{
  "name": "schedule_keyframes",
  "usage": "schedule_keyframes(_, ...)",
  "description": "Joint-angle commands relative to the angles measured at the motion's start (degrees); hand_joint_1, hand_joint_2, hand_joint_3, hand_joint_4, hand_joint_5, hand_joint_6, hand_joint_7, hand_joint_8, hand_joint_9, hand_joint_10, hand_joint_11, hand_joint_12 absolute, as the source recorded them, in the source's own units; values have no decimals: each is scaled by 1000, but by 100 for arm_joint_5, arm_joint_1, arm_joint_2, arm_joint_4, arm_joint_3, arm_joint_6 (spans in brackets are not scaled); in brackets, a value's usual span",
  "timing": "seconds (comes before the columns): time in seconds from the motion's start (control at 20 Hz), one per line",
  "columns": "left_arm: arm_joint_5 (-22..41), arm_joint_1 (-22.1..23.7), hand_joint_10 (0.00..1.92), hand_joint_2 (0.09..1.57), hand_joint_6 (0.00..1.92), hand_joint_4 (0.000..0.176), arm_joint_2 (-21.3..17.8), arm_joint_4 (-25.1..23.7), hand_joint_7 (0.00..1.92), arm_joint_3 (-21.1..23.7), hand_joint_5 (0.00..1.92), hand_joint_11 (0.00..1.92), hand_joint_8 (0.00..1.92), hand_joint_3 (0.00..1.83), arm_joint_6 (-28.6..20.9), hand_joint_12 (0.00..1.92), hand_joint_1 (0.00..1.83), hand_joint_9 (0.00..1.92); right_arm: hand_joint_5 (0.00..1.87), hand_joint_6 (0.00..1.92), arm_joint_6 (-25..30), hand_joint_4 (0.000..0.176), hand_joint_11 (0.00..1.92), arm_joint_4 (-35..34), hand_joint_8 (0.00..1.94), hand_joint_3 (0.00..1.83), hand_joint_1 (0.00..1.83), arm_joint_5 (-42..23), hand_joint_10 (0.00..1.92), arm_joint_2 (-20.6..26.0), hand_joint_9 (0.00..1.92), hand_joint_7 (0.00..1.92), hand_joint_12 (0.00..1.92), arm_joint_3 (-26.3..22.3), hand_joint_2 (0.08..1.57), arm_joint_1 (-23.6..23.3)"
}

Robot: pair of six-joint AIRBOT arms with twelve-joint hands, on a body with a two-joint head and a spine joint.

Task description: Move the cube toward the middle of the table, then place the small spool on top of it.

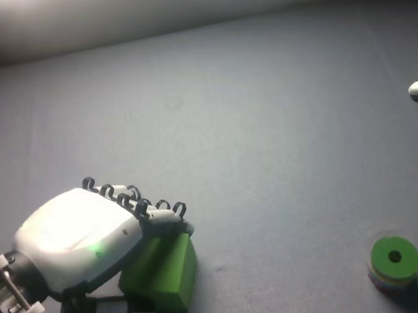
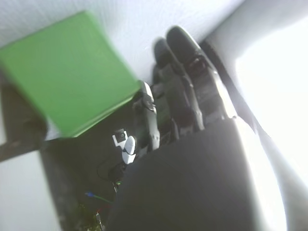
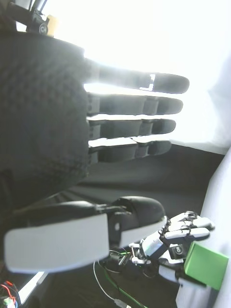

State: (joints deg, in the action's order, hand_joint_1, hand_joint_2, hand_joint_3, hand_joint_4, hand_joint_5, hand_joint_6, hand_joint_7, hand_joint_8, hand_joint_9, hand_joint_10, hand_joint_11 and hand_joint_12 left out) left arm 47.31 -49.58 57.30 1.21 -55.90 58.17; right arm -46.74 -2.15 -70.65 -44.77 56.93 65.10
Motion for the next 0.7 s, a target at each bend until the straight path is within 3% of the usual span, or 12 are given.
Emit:
schedule_keyframes(0.0,613,62,1683,1162,1101,0,26,4,723,-39,884,878,1482,1,35,1764,1152,844,389,1,12,0,188,-123,1,1,574,-692,3,-4,445,391,941,24,1264,-77)
schedule_keyframes(0.1,685,208,1786,1159,1095,0,47,43,701,-125,895,1003,1589,0,31,1838,1152,927,375,0,12,0,138,-124,0,1,558,-692,4,-4,414,374,969,24,1270,-77)
schedule_keyframes(0.15,690,319,1806,1132,1006,0,65,43,742,-184,953,980,1588,0,11,1832,1163,963,381,2,12,0,171,-124,2,0,573,-692,12,-4,440,378,995,24,1264,-77)
schedule_keyframes(0.2,686,448,1708,1114,956,0,100,41,785,-266,984,1041,1480,0,-35,1763,1174,1029,380,1,12,0,150,-126,2,1,550,-693,7,-5,435,383,995,25,1268,-77)
schedule_keyframes(0.25,643,661,1832,1112,951,0,191,25,745,-430,986,1072,1609,0,-115,1846,1175,1020,379,0,12,0,133,-137,1,1,540,-693,1,-11,421,380,992,33,1268,-77)
schedule_keyframes(0.35,459,1001,1692,1134,1025,0,367,10,716,-683,939,886,1512,1,-135,1780,1161,882,421,2,12,0,81,-158,1,0,659,-696,0,-29,384,393,931,52,1263,-85)
schedule_keyframes(0.4,273,1266,1774,1154,1090,0,539,-15,663,-905,897,813,1573,3,-170,1873,1149,798,426,0,12,0,98,-162,1,0,685,-697,1,-48,387,393,882,71,1265,-107)
schedule_keyframes(0.45,111,1475,1353,1180,894,0,683,-115,801,-1097,906,726,1479,0,-325,1594,1220,784,463,1,12,0,175,-161,3,0,734,-697,8,-67,447,435,861,84,1258,-132)
schedule_keyframes(0.5,-40,1673,1406,1153,631,0,841,-288,848,-1299,967,782,1313,0,-579,1424,1345,873,475,3,12,0,186,-156,4,4,747,-697,11,-87,467,445,854,99,1267,-162)
schedule_keyframes(0.6,-339,2005,1447,1134,355,0,1149,-543,904,-1610,1092,791,1222,0,-853,1315,1379,866,484,0,12,0,220,-116,1,0,803,-697,3,-138,499,482,781,129,1273,-228)
schedule_keyframes(0.65,-473,2103,1385,1115,296,0,1293,-573,941,-1720,1128,804,1160,0,-852,1232,1386,902,491,0,12,0,326,-92,3,1,936,-698,13,-162,593,536,762,143,1265,-272)
